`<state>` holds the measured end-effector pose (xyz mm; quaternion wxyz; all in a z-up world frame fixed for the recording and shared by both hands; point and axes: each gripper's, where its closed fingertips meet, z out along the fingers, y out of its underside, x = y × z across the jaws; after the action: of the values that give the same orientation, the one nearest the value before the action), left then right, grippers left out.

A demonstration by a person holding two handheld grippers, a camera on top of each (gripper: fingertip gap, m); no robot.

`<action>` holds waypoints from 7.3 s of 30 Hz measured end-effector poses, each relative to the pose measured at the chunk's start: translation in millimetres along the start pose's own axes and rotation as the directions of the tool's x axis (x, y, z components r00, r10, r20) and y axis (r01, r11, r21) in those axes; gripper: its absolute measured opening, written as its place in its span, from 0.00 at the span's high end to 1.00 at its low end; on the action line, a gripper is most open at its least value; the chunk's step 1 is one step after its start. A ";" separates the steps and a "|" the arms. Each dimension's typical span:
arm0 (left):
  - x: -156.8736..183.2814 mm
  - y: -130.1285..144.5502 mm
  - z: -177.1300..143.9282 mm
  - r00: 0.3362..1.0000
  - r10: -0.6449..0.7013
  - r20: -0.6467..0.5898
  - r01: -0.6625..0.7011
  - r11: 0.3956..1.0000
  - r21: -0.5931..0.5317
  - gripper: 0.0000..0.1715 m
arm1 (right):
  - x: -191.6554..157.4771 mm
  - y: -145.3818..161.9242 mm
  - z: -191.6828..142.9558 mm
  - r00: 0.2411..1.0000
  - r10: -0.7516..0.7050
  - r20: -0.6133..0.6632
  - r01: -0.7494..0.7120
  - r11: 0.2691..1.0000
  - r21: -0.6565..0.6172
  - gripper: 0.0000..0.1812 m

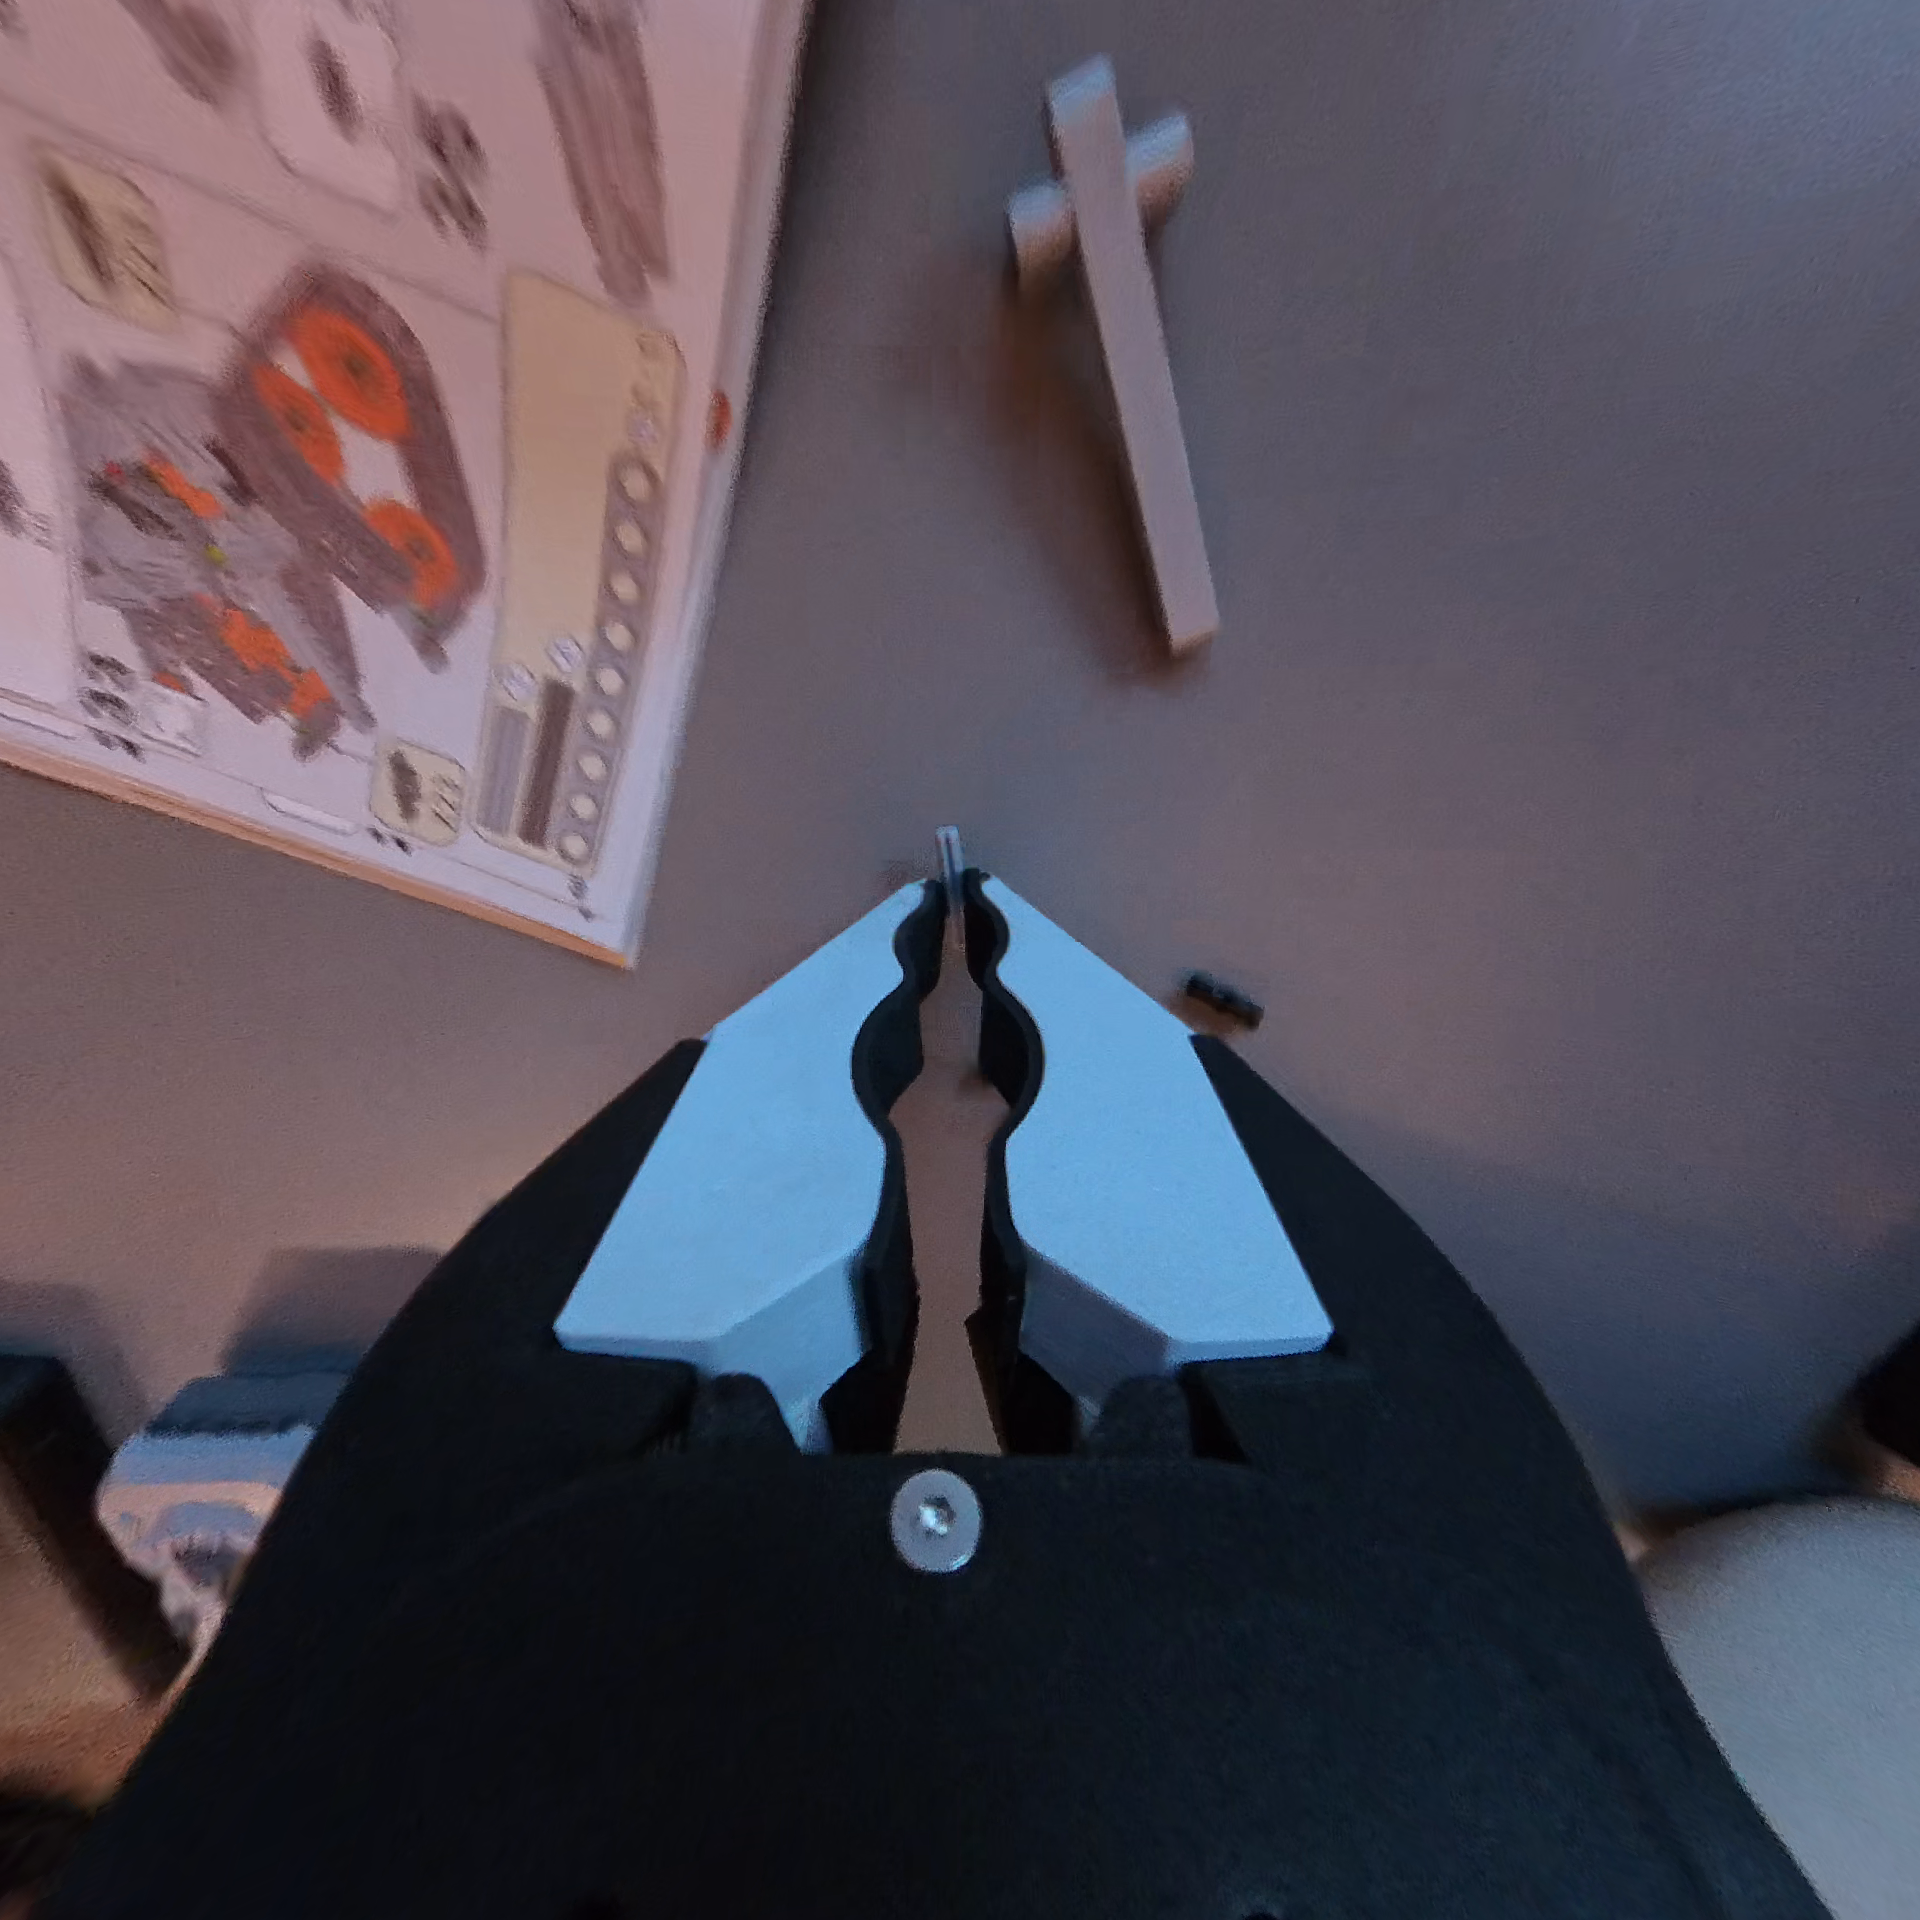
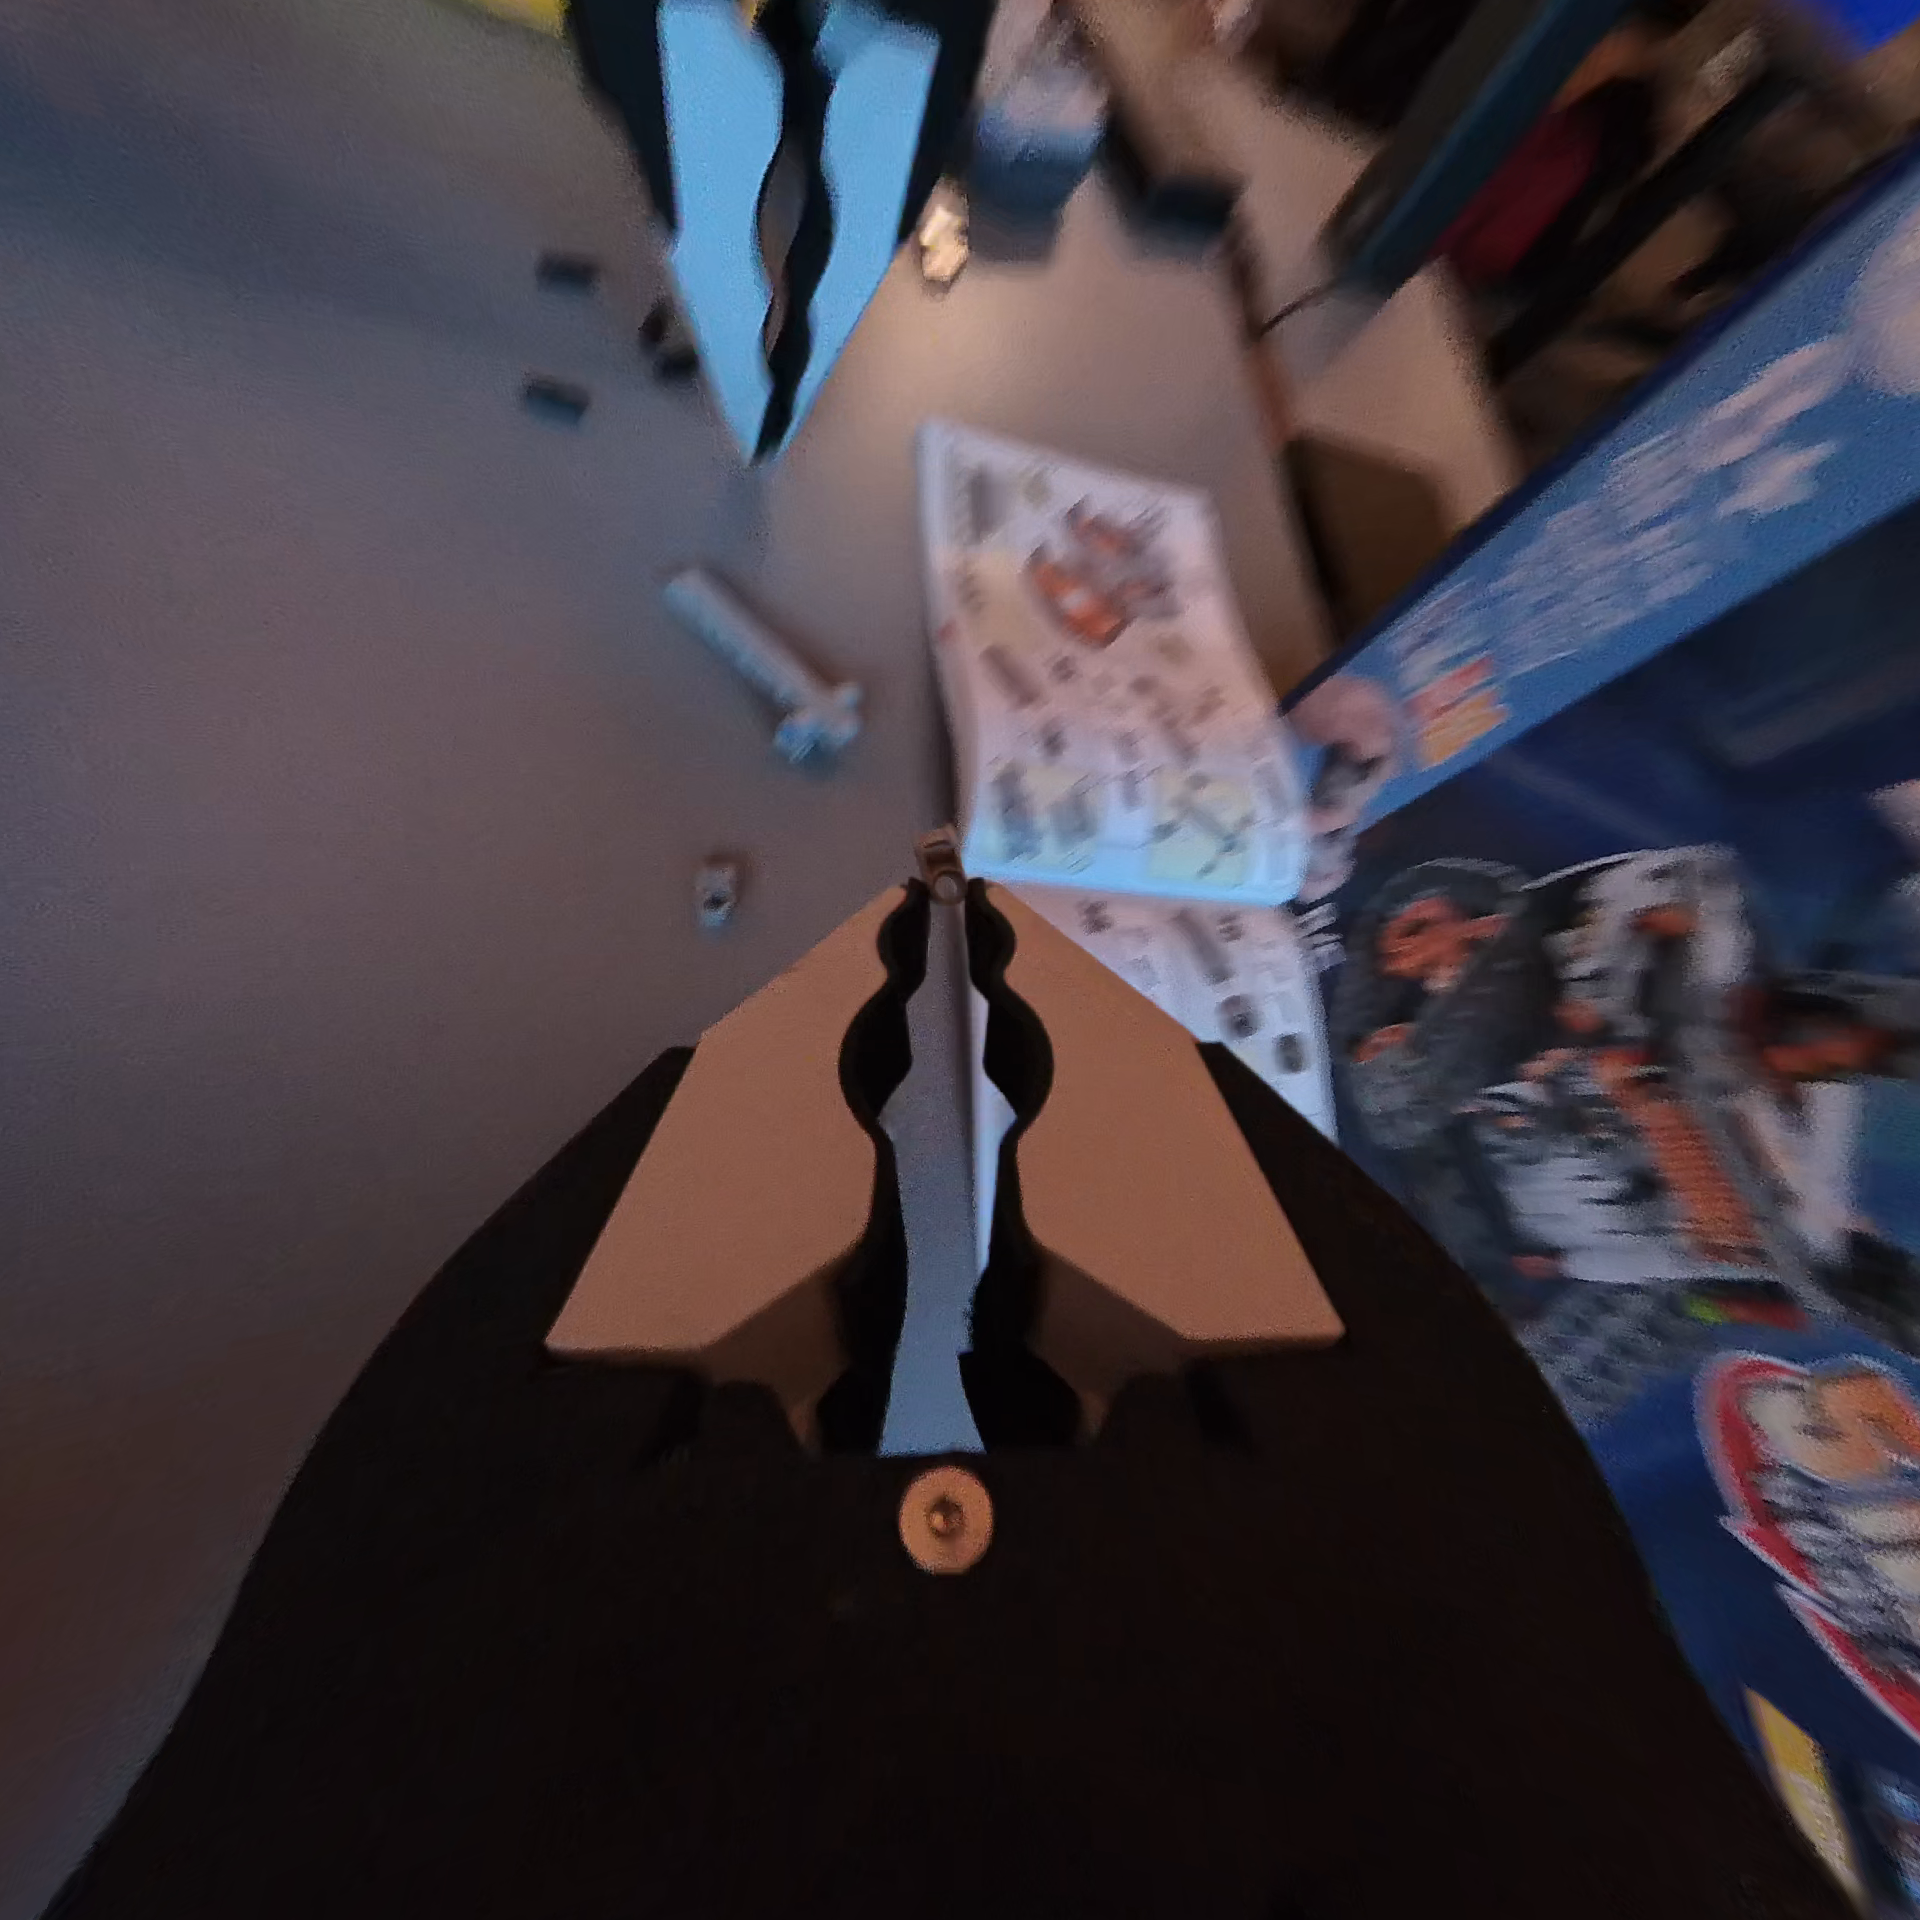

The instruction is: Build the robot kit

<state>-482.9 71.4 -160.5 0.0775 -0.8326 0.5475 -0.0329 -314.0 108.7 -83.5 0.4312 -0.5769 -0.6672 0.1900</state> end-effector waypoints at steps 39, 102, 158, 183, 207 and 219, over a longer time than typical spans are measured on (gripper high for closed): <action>58.5 -157.8 -179.5 0.925 0.104 -0.367 0.313 0.340 0.887 1.00 | 15.0 -129.5 -60.1 0.839 -0.147 -0.525 0.354 0.879 0.319 0.97; 16.5 -113.2 -111.1 0.642 -0.155 -0.751 0.702 0.512 0.495 1.00 | -24.8 -51.9 9.5 0.992 -0.123 -0.025 0.124 0.988 0.091 1.00; 51.2 94.6 -364.7 0.908 -0.343 -0.239 0.238 -0.047 0.970 1.00 | -214.9 -187.1 257.2 0.921 0.093 0.379 -0.090 0.996 -0.025 0.91; 128.7 -138.6 -223.4 0.995 0.074 0.062 -0.089 0.463 0.882 1.00 | -46.1 -147.0 -106.3 0.974 -0.013 -0.224 0.122 0.868 0.482 0.92; 251.6 -94.9 -101.7 0.634 -0.109 -0.766 0.077 0.994 -0.078 0.99 | -192.5 -73.2 -75.7 0.992 -0.118 0.052 0.083 0.893 0.442 0.92; 253.0 -97.7 -93.5 0.613 -0.145 -0.777 0.080 0.989 -0.121 1.00 | -198.4 -73.7 -74.0 0.989 -0.115 0.097 0.062 0.900 0.432 0.92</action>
<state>-306.6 -131.3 -59.9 -0.2019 -0.7699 0.4740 -0.3766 -307.3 -113.9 -57.6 0.5144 -0.4250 -0.6596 0.3460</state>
